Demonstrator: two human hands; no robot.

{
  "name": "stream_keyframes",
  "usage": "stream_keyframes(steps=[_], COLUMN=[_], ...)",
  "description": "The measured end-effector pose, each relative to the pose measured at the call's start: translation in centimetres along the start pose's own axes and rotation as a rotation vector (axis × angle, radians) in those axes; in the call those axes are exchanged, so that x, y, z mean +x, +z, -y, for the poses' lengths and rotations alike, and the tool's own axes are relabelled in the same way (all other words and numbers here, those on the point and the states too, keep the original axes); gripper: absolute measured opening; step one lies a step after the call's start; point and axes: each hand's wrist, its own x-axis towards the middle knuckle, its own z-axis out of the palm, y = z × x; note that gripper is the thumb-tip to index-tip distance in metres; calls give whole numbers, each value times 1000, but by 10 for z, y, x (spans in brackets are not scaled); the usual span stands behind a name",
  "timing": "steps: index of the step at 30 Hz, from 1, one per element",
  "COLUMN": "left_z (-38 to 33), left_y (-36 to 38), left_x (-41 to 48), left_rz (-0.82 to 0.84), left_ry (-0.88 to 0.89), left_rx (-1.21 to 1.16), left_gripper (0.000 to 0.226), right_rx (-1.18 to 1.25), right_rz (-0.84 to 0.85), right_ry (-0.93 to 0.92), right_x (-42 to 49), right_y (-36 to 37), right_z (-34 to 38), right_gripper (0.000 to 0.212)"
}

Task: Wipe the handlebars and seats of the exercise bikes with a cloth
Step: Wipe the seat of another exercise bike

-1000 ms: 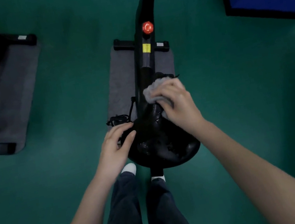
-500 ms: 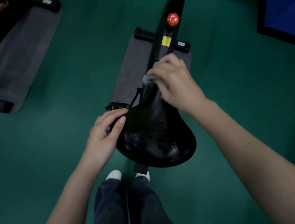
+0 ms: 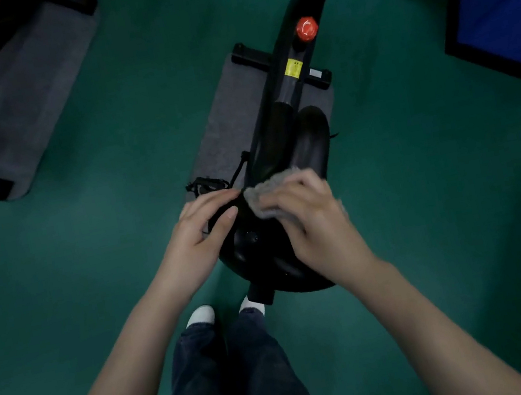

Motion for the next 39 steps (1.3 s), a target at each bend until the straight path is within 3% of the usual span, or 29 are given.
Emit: stream_keyframes(steps=[4,8,12,15,23,30,36,39], left_z=[3,9,12,12,8,8,8,8], left_y=[1,0,-2,-3,-3,-5,-2,-1], left_x=[-1,-1,2,2,1,0,-1,-1], left_rz=[16,21,33,45,32,58,42,36], left_ry=[8,23,42,42,23,37,41,52], left_rx=[-6,-34,-42,-36,-48,-5,2,-3], left_gripper=[34,32,32,31,30,34,31,35], right_rx=[26,-16,206,382,404,438,270,338], right_rz=[-136,-469,-658,-603,-520,-388,-234,-265], right_ry=[-38,111,357,572,785,851,682,708], right_x=[-19,12,66,82,21,52,-26,-56], right_y=[-4,-11,-19,-21,-4,-8,-13,-11], right_z=[-19,-39,-51,-56,-55,-79,-65,-66], right_gripper=[21,23,20,20,13,19,15,18])
